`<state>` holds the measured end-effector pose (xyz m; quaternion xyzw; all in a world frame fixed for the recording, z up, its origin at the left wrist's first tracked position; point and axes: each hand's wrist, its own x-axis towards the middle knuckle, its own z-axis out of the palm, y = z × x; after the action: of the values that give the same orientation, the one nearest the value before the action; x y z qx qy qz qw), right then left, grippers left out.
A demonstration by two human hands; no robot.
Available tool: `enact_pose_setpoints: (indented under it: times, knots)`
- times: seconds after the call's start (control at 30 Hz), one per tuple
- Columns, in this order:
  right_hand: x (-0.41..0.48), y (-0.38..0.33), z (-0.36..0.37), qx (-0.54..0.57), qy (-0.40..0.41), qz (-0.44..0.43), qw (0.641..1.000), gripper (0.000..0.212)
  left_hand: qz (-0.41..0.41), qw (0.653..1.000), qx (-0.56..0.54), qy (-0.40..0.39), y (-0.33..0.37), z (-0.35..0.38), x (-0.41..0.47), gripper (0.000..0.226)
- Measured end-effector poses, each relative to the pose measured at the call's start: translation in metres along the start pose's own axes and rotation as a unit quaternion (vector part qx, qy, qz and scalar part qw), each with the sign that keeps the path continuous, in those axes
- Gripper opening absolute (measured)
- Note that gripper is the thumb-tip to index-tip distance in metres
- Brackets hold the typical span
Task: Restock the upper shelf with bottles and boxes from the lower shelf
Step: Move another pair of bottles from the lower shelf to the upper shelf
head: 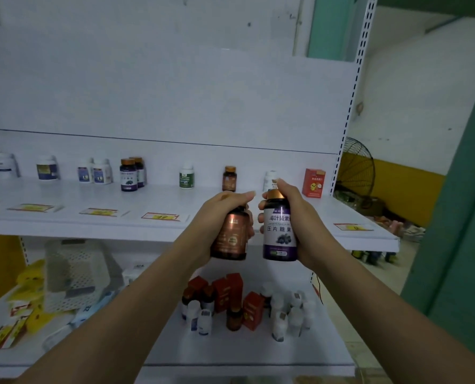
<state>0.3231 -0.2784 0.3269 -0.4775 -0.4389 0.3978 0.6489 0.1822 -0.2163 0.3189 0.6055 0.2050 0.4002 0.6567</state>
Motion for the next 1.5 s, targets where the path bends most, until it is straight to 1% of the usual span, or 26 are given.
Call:
enact_pose_setpoints:
  times: [0.27, 0.53, 0.67, 0.87, 0.93, 1.0, 1.07, 1.17, 1.33, 1.5]
  knots:
    - [0.016, -0.003, -0.002, 0.012, -0.013, 0.0, 1.0, 0.035, 0.005, 1.0, 0.012, 0.005, 0.005, -0.01, 0.014, 0.025]
    - [0.044, -0.002, 0.018, -0.016, -0.022, -0.01, 1.0, 0.036, 0.004, 1.0, 0.01, 0.014, 0.014, -0.034, 0.026, 0.025]
    - [0.064, -0.001, 0.051, -0.013, -0.053, -0.011, 0.998, 0.034, 0.024, 0.999, 0.013, 0.037, 0.026, -0.071, 0.018, 0.023]
    - [0.098, 0.005, 0.125, 0.028, -0.105, -0.006, 0.994, 0.029, 0.044, 0.994, 0.031, 0.091, 0.049, -0.152, -0.003, 0.031]
    - [0.111, 0.008, 0.148, 0.038, -0.122, -0.006, 0.992, 0.023, 0.05, 0.993, 0.032, 0.104, 0.057, -0.175, -0.005, 0.033]
    - [0.127, 0.011, 0.168, 0.047, -0.137, -0.003, 0.989, 0.014, 0.055, 0.991, 0.032, 0.114, 0.062, -0.195, -0.002, 0.029]
    - [0.147, 0.016, 0.185, 0.028, -0.141, -0.003, 0.99, 0.007, 0.053, 0.99, 0.031, 0.124, 0.064, -0.215, 0.007, 0.024]
    - [0.183, 0.025, 0.207, -0.02, -0.134, -0.01, 0.991, 0.006, 0.048, 0.989, 0.038, 0.132, 0.067, -0.241, 0.027, 0.021]
    - [0.251, 0.048, 0.228, -0.093, -0.14, -0.019, 0.986, 0.015, 0.058, 0.988, 0.043, 0.136, 0.065, -0.284, 0.071, 0.018]
    - [0.317, 0.07, 0.236, -0.164, -0.115, -0.016, 0.98, 0.029, 0.041, 0.989, 0.053, 0.135, 0.064, -0.325, 0.11, 0.022]
